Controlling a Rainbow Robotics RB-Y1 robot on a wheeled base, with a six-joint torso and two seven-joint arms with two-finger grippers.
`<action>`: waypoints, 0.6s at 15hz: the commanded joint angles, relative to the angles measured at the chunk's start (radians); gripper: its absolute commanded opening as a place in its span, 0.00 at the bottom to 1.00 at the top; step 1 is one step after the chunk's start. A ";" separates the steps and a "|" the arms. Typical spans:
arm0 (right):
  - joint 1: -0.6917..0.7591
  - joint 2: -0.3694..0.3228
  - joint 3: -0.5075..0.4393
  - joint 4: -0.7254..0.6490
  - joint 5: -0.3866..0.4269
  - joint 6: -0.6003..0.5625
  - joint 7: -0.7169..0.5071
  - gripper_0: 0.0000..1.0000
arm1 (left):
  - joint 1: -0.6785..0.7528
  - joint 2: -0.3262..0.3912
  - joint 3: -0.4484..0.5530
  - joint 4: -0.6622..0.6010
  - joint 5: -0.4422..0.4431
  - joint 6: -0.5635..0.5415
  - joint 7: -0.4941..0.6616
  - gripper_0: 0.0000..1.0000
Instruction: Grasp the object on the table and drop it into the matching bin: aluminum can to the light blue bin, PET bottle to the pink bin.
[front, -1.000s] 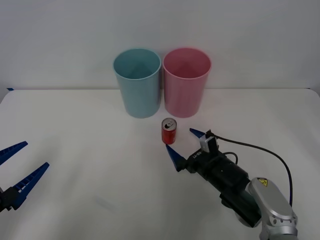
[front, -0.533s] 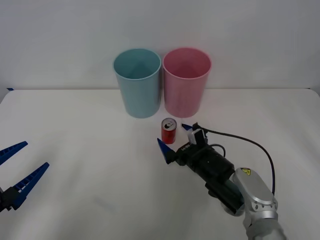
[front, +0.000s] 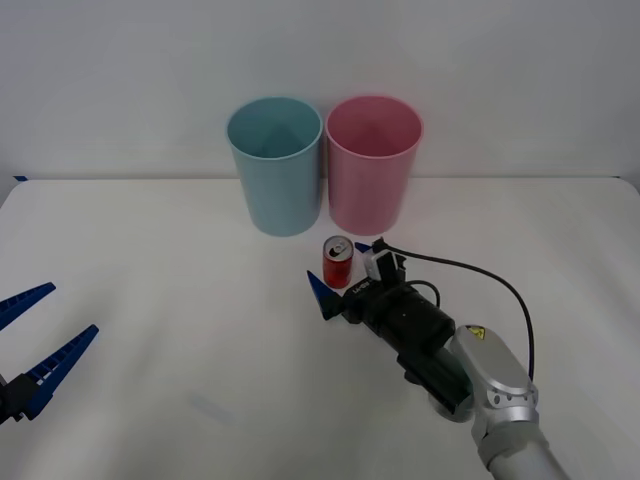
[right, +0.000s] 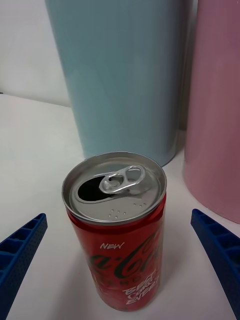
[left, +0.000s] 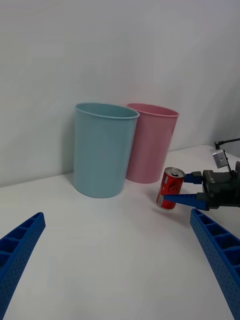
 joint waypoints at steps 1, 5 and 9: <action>-0.002 -0.001 0.007 0.000 -0.003 0.009 0.000 1.00 | 0.000 0.000 0.000 0.000 0.000 0.000 0.000 1.00; -0.005 0.000 0.013 0.000 -0.008 0.019 0.006 0.00 | 0.000 0.000 0.000 0.000 0.000 0.000 0.000 1.00; -0.009 -0.001 0.019 0.000 -0.015 0.019 0.011 0.00 | 0.000 0.000 0.000 0.000 0.000 0.000 0.000 1.00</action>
